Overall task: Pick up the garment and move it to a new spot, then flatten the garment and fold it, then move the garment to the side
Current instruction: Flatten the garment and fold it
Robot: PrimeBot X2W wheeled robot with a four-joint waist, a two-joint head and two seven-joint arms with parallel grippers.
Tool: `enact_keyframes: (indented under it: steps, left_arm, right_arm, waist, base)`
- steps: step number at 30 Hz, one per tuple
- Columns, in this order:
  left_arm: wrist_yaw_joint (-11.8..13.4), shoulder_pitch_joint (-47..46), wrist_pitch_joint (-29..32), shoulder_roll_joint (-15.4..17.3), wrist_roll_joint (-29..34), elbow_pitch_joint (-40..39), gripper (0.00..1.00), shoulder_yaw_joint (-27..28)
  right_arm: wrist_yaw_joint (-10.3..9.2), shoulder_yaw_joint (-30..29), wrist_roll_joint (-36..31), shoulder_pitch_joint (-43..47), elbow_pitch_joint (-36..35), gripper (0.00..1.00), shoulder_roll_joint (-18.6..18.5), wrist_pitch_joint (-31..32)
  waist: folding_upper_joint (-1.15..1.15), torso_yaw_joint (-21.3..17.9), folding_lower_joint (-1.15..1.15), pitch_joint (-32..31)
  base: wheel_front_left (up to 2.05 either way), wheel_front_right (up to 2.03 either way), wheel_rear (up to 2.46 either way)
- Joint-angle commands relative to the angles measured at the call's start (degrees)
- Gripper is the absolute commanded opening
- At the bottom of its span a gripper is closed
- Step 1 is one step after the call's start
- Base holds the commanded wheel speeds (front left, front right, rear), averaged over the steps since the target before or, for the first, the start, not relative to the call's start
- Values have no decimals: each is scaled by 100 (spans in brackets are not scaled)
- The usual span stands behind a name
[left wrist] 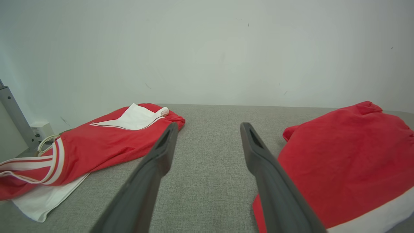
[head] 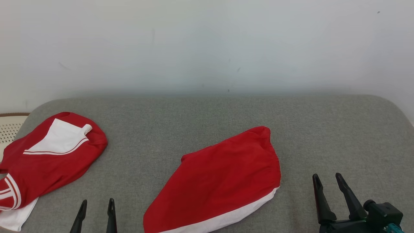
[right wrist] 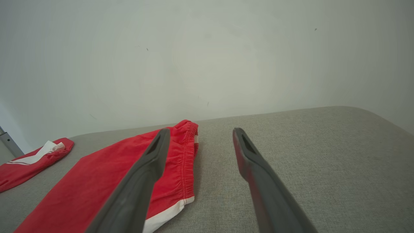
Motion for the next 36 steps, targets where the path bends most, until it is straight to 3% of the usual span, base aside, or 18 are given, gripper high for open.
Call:
enact_keyframes:
  steps: [1, 36]
  left_arm:
    - [-4, 101, -7, 5, 42, -26, 100, 17]
    - [-47, 129, -7, -44, 44, -108, 100, 50]
  right_arm:
    - [0, 3, -5, 37, 2, 100, -2, -3]
    - [0, 83, 126, -46, 294, 100, -31, -3]
  waist:
    - [0, 1, 0, -2]
    - [0, 44, 0, -37]
  base:
    - [0, 0, 0]
    - [0, 0, 0]
